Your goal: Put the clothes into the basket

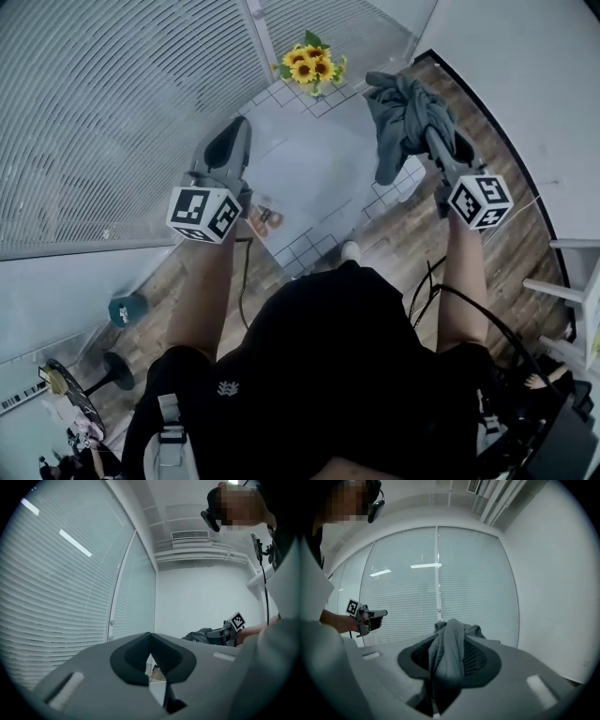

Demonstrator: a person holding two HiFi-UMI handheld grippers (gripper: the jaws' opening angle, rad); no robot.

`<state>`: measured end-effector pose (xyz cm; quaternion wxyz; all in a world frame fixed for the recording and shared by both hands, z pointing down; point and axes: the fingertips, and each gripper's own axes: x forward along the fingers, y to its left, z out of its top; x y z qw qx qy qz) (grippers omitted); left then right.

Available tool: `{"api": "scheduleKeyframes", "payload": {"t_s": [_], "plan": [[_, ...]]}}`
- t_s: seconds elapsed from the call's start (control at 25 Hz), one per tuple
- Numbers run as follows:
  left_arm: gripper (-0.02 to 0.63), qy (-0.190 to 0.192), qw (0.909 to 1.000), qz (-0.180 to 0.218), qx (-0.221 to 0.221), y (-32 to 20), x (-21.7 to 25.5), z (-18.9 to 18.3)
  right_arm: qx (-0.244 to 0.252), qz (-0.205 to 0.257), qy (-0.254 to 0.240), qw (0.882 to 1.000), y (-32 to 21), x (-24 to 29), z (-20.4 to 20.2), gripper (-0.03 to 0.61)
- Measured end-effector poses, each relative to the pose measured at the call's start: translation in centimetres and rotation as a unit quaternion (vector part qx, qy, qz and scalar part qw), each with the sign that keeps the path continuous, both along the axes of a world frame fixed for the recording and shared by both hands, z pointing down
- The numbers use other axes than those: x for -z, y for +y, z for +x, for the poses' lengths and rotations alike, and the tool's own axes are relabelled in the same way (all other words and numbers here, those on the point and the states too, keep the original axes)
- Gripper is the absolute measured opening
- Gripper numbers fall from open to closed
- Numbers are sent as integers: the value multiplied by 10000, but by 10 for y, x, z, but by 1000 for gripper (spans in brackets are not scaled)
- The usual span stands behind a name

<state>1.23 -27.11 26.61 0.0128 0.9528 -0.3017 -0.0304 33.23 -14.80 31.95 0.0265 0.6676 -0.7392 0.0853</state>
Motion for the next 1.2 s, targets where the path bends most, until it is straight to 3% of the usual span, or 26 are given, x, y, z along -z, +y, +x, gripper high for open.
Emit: {"api": "scheduleKeyframes", "payload": {"t_s": [0.52,1.2], "plan": [[6,149,9993,321,135,-2,39,-29,304,419,127,9986,-15,55,-37,135],[6,172,9970,401,632,7,46,-86,1408,763,-72,9871,-56,73,-132,133]]}}
